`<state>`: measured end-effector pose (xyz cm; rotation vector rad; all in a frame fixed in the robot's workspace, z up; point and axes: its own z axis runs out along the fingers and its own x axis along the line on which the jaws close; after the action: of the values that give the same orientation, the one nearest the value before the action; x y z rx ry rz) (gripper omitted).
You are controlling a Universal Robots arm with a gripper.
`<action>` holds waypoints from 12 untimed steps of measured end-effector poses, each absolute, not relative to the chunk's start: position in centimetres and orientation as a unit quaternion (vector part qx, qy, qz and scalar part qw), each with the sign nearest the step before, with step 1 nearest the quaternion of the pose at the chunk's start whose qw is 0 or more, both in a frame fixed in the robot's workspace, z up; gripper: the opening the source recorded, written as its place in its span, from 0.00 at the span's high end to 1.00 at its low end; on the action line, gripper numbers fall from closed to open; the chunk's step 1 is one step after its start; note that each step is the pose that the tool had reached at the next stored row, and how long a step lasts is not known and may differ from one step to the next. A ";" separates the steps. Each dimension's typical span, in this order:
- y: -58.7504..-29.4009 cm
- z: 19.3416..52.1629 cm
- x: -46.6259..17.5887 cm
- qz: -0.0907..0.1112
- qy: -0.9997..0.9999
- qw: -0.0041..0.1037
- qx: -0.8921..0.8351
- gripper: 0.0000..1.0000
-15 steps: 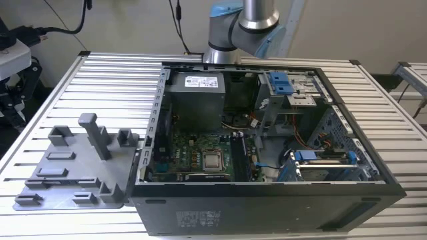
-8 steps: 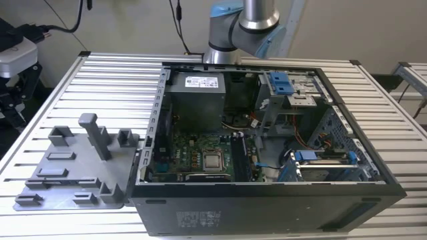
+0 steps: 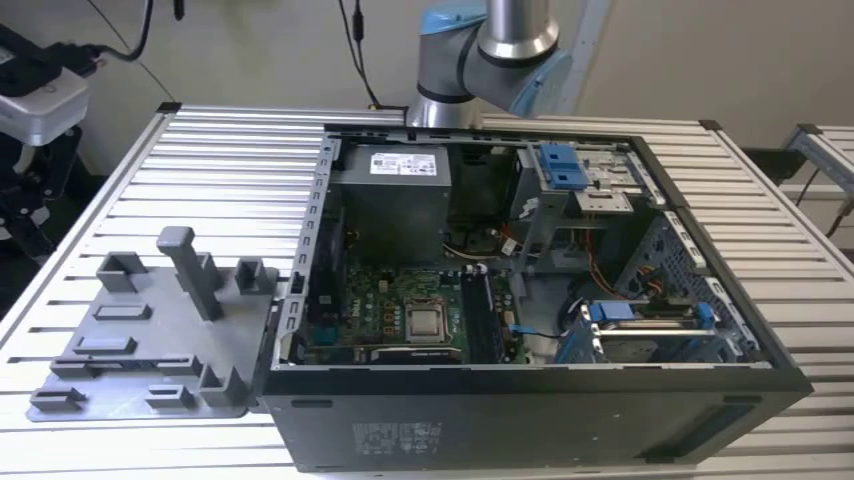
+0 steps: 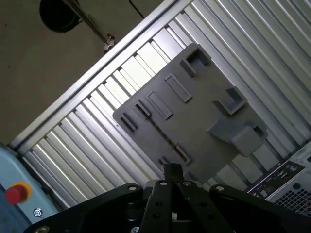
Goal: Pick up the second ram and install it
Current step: 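Pick up the second ram and move it above second insertion slot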
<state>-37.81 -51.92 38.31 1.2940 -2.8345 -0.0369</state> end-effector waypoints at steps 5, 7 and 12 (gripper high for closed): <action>-51.9 38.2 -37.8 -0.010 -0.890 0.014 0.456 0.89; -51.9 38.2 -37.8 -0.009 -0.882 0.015 0.471 0.89; -51.9 38.2 -37.8 -0.006 -0.862 0.016 0.507 0.89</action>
<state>-37.81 -51.93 38.15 1.5769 -2.6806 -0.0201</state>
